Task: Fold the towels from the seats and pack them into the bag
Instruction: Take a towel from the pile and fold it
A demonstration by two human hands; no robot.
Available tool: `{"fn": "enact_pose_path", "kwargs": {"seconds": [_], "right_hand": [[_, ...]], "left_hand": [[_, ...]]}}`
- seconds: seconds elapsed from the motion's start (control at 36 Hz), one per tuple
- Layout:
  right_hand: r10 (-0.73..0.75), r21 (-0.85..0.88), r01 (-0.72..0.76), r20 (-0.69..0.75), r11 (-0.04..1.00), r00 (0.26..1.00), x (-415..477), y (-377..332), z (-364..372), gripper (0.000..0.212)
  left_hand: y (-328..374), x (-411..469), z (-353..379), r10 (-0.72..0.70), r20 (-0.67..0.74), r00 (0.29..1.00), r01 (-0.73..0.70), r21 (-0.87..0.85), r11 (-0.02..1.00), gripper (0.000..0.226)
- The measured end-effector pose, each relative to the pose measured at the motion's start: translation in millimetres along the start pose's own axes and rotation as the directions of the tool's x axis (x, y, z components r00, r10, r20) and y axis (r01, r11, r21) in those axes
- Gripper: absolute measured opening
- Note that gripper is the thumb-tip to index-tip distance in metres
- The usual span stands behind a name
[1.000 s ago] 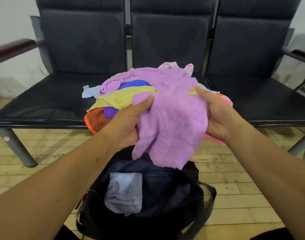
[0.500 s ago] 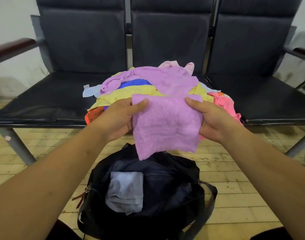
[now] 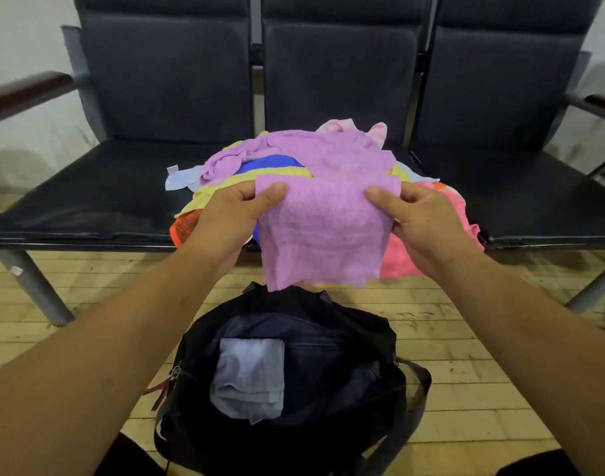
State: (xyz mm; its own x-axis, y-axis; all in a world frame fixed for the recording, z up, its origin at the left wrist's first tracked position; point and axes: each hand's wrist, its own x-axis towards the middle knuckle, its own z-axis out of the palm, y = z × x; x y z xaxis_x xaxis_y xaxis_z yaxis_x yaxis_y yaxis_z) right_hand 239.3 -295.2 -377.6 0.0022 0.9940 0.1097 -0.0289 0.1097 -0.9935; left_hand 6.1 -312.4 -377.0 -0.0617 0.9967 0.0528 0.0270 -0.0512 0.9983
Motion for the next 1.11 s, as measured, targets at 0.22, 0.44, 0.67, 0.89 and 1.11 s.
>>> {"fn": "enact_pose_path", "kwargs": {"seconds": [0.22, 0.44, 0.67, 0.89, 1.11], "right_hand": [[-0.050, 0.169, 0.050, -0.007, 0.984, 0.999, -5, -11, 1, 0.054], [0.070, 0.403, -0.116, 0.126, 0.908, 0.990, -10, -6, 4, 0.021], [0.414, 0.218, -0.449, 0.188, 0.867, 0.891, -6, 63, -2, 0.039], [0.734, -0.024, -0.735, 0.086, 0.677, 0.673, -34, 186, 6, 0.015], [0.850, -0.094, -0.851, -0.063, 0.517, 0.524, -48, 288, 6, 0.007]], "left_hand": [[8, -4, 3, 0.091, 0.022, 0.996, -0.089, -0.078, 0.993, 0.012], [2, -4, 10, 0.111, 0.015, 0.994, -0.105, -0.218, 0.970, 0.021], [-64, 6, 5, -0.161, 0.196, 0.967, 0.198, -0.189, 0.962, 0.046], [-194, -10, 0, -0.530, 0.231, 0.816, 0.535, 0.047, 0.844, 0.045], [-297, -2, 6, -0.734, 0.089, 0.673, 0.678, 0.322, 0.660, 0.084]]}}
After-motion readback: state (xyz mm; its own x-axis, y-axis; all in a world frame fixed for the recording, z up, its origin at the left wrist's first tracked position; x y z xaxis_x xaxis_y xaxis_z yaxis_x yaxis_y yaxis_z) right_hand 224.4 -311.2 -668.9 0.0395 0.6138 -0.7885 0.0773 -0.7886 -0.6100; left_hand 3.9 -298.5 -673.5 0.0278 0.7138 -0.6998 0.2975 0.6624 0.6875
